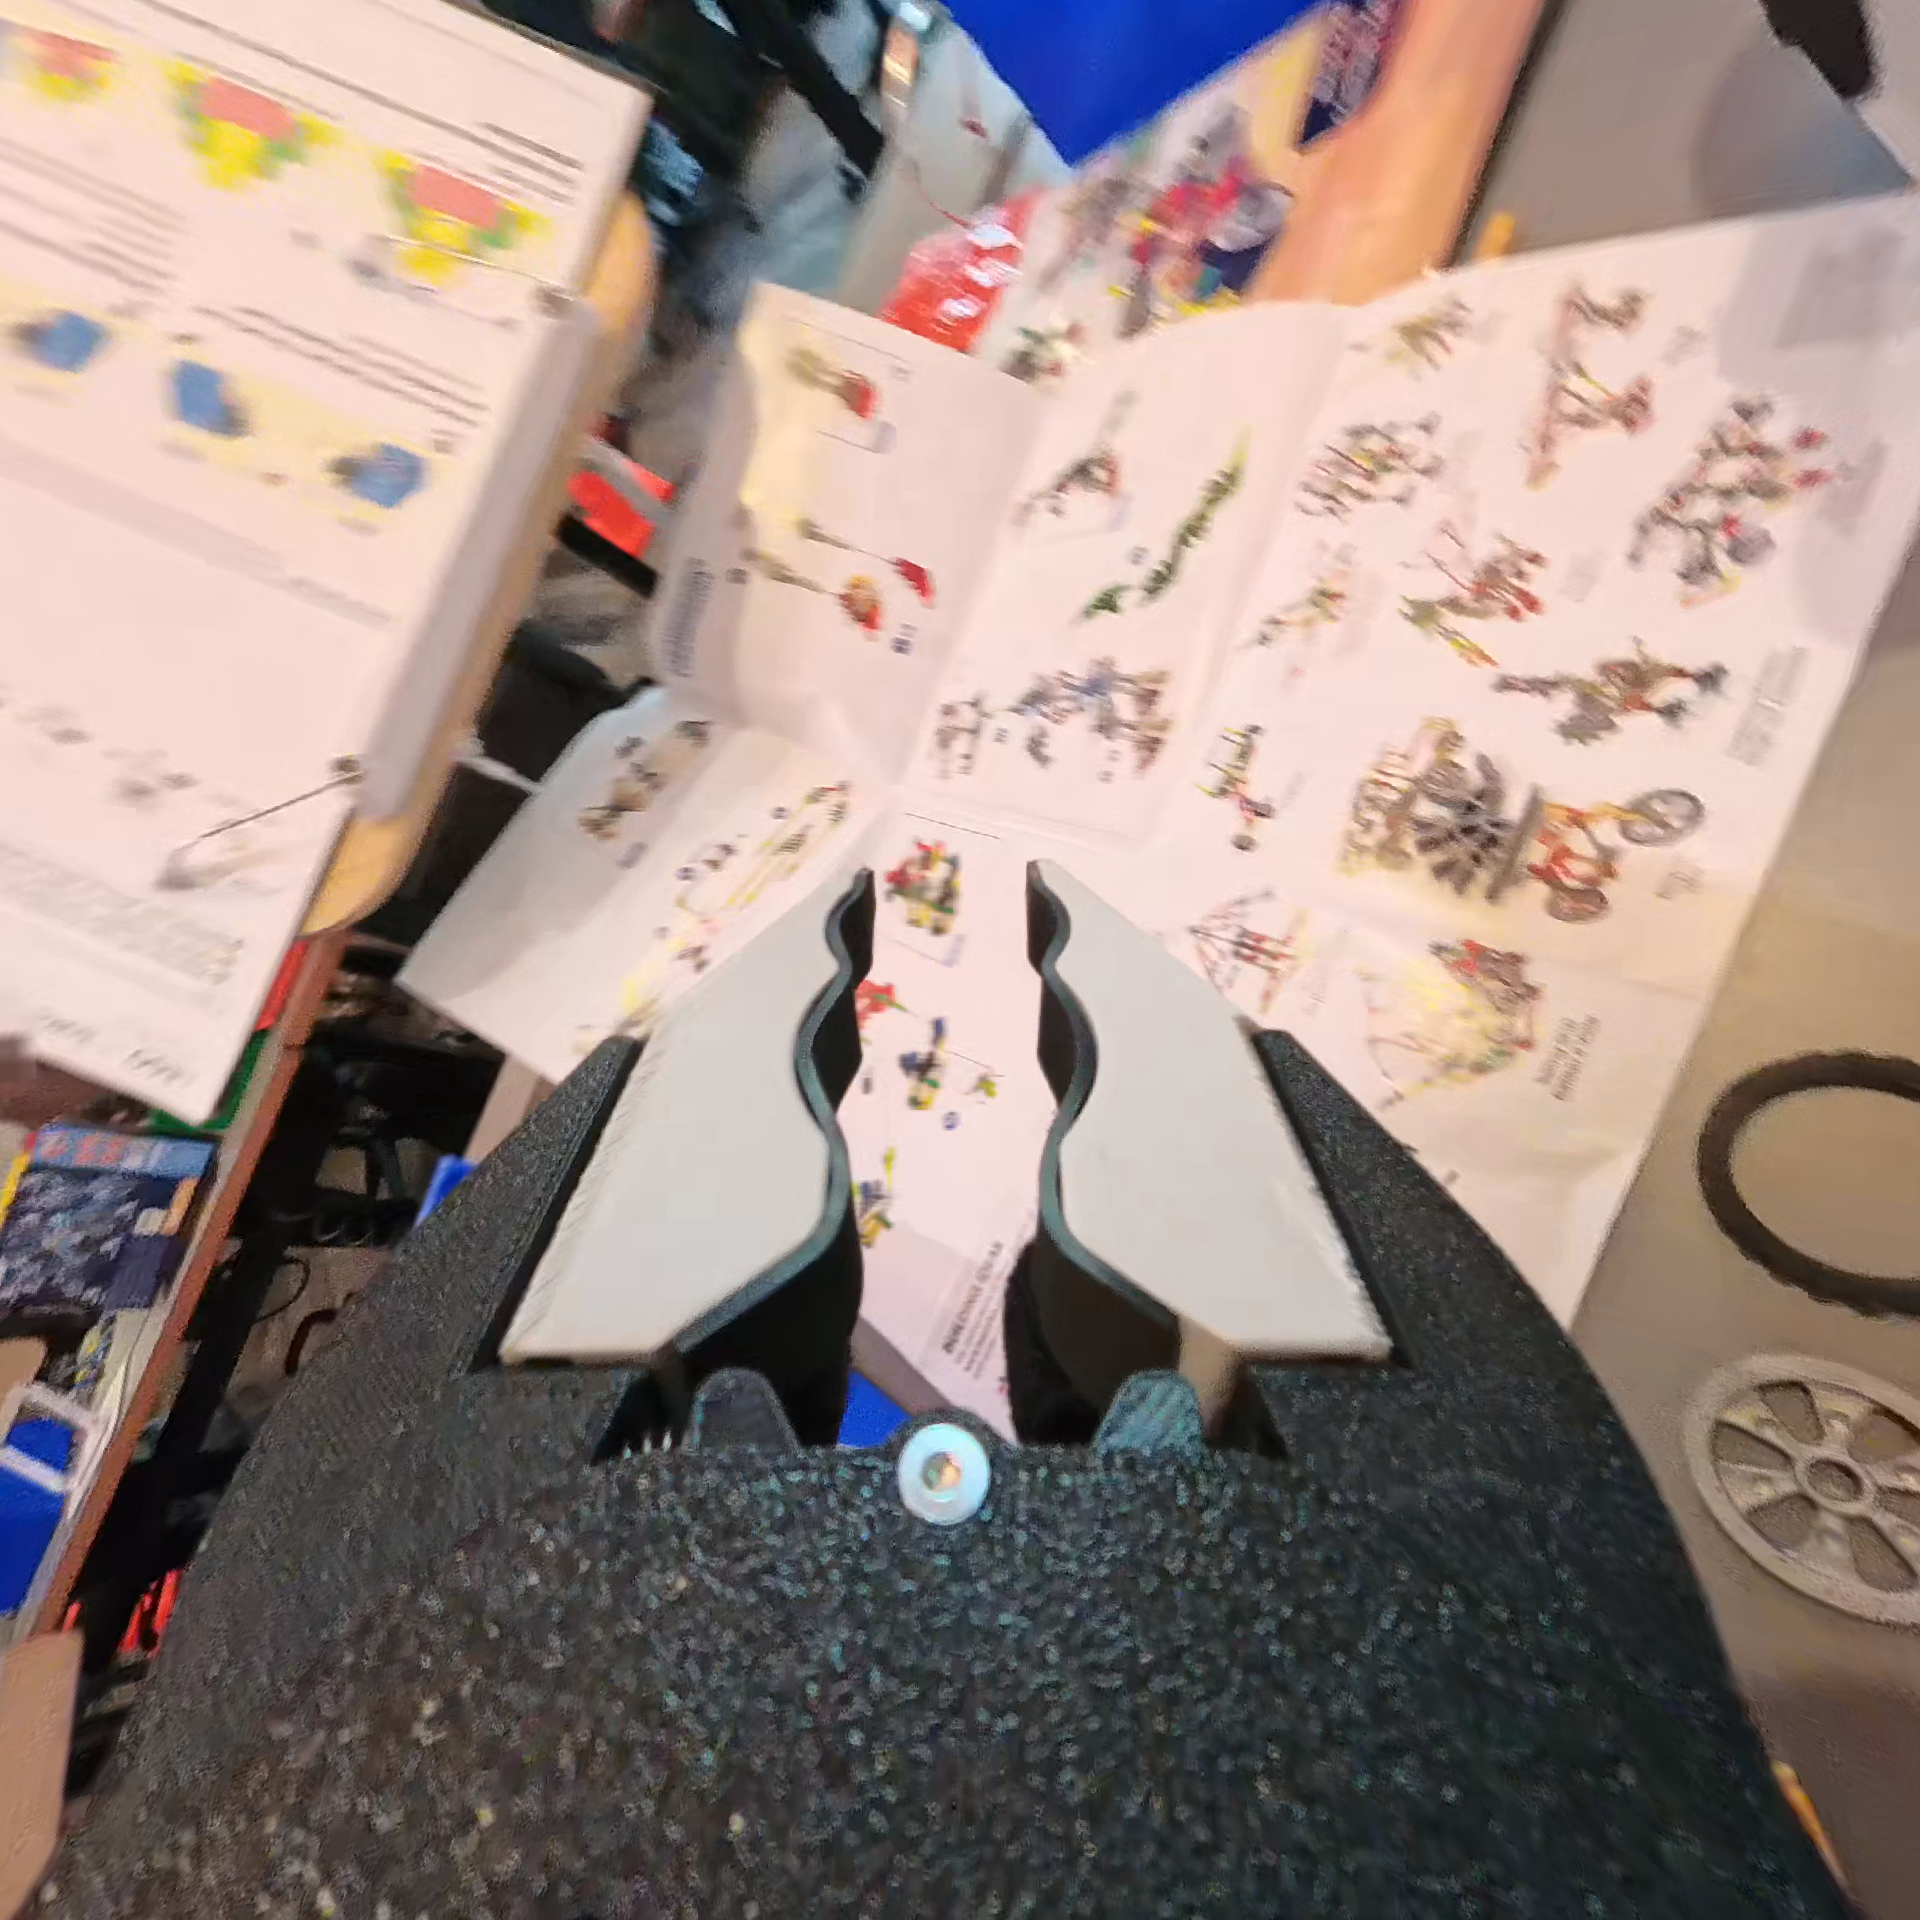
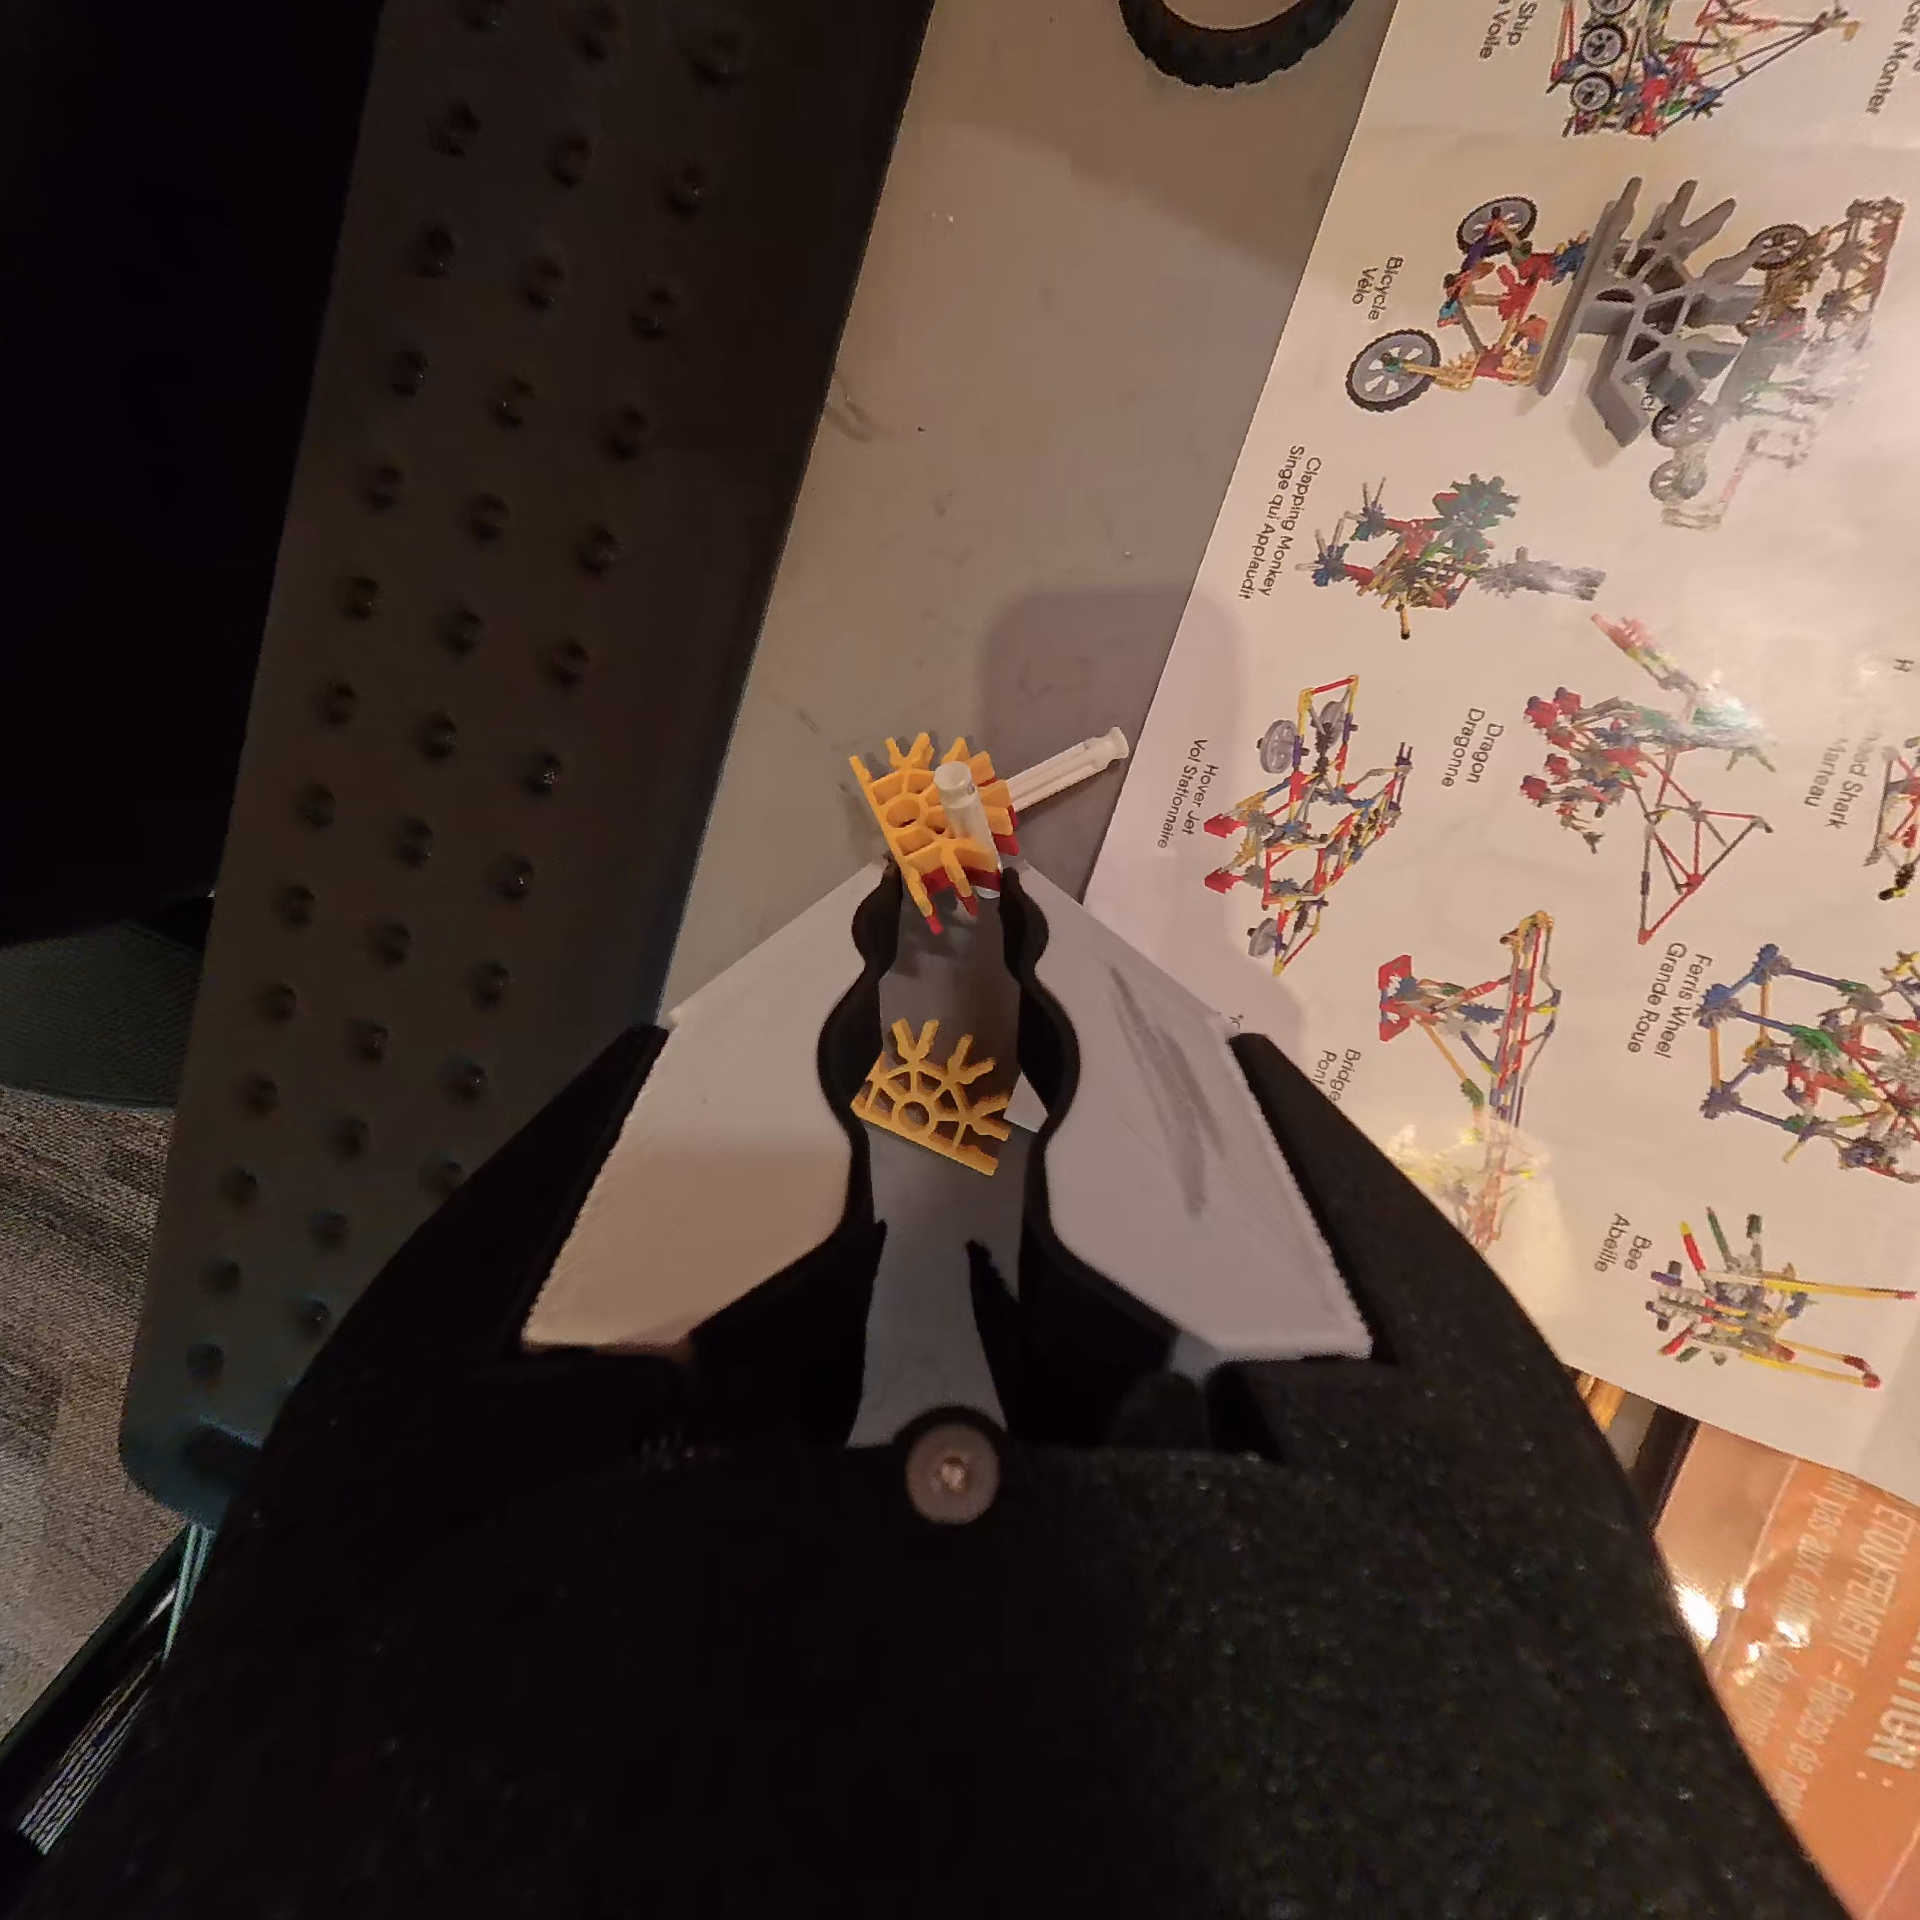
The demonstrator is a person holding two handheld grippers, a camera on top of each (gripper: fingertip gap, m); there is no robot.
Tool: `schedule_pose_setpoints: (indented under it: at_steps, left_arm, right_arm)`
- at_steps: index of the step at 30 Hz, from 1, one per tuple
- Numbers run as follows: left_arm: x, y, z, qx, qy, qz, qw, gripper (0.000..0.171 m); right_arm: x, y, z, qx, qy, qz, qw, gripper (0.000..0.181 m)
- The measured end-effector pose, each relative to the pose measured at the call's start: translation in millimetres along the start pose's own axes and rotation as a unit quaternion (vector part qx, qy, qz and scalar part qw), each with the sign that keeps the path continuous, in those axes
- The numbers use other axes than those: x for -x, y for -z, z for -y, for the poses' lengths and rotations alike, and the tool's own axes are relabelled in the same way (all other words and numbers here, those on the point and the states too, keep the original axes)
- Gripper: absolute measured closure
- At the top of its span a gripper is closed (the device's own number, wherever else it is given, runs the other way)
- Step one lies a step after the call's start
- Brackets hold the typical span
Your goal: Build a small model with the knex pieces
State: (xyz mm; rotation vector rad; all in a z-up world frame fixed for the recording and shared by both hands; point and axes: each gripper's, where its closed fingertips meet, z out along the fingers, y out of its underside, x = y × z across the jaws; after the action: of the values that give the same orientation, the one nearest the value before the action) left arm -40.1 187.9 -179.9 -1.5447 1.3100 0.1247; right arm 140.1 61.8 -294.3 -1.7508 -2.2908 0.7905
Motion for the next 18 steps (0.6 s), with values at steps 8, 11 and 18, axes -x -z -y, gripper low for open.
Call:
schedule_pose_setpoints:
  at_steps: [8,11,18]
  left_arm:
    - [86.7,52.2,-29.9,0.020,0.043,0.165,0.985,0.145]
    - [111.5,63.2,-65.2,0.058,0.085,0.189,0.977,0.147]
    - [127.4,72.0,-170.3,0.211,0.146,0.164,0.953,0.156]
  right_arm:
    - [0.1,0.3,0.5,-0.001,0.006,0.002,1.000,0.163]
    - [-0.9,0.9,-0.1,-0.002,0.007,0.003,1.000,0.163]
    - [-2.9,1.6,-2.5,0.001,0.013,0.005,1.000,0.163]
